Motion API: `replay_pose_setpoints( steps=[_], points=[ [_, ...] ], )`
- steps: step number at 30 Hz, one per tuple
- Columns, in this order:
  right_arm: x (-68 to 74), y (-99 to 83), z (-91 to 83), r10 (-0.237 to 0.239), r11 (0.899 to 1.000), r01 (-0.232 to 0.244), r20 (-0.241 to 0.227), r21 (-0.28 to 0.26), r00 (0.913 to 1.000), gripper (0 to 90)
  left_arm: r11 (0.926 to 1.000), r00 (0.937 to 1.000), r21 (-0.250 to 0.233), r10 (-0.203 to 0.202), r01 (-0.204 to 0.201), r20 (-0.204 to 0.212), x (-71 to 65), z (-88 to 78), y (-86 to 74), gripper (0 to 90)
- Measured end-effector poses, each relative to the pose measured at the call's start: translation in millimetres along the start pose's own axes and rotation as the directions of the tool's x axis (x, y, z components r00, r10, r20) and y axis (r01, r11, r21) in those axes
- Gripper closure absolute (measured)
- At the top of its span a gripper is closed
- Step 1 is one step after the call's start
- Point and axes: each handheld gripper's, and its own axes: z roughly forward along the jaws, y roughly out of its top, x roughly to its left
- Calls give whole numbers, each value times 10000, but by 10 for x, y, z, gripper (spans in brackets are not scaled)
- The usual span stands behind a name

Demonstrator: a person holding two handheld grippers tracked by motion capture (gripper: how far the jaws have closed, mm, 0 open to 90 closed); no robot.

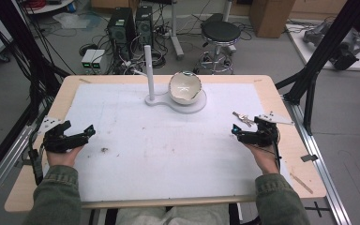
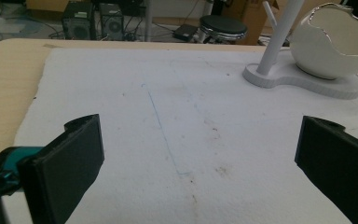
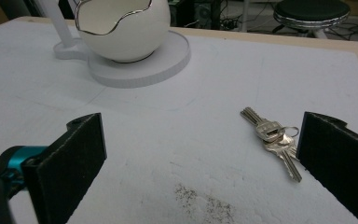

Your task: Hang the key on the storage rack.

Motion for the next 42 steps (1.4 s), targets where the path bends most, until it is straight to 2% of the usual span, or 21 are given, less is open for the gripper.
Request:
replay_pose_setpoints(
  steps=[7,12,24,28,32,34,38,42],
  points=[
    [-40,61,89,-214,9984,220,-128,515,9997,5,9999,9999,56,96,-95,-58,5,9,-4,17],
    [-81,125,147,-572,9958,567,61,724,9983,5,9999,9999,92,130,-129,-106,4,9,-4,17],
    [-114,372,271,-773,9896,807,-328,1188,9965,5,10000,9998,63,57,-56,-190,24,-4,-1,17],
    [-139,439,321,-1023,9849,1064,-368,1365,9941,11,9999,9998,62,104,-103,-164,21,-4,0,17],
    [-143,520,391,-1282,9754,1335,-409,1757,9909,10,9999,9998,97,85,-83,-166,28,-3,-1,16],
    [-152,556,423,-1230,9749,1286,-417,1816,9915,10,9998,9998,146,117,-115,-177,27,-4,-1,17],
    [-208,618,502,-1425,9658,1453,-283,2149,9894,10,9999,9998,114,106,-104,-157,22,-5,-3,17],
    [-296,684,551,-1342,9628,1332,-121,2352,9909,10,9999,9998,76,71,-70,-179,29,-10,-2,17]
  ],
)
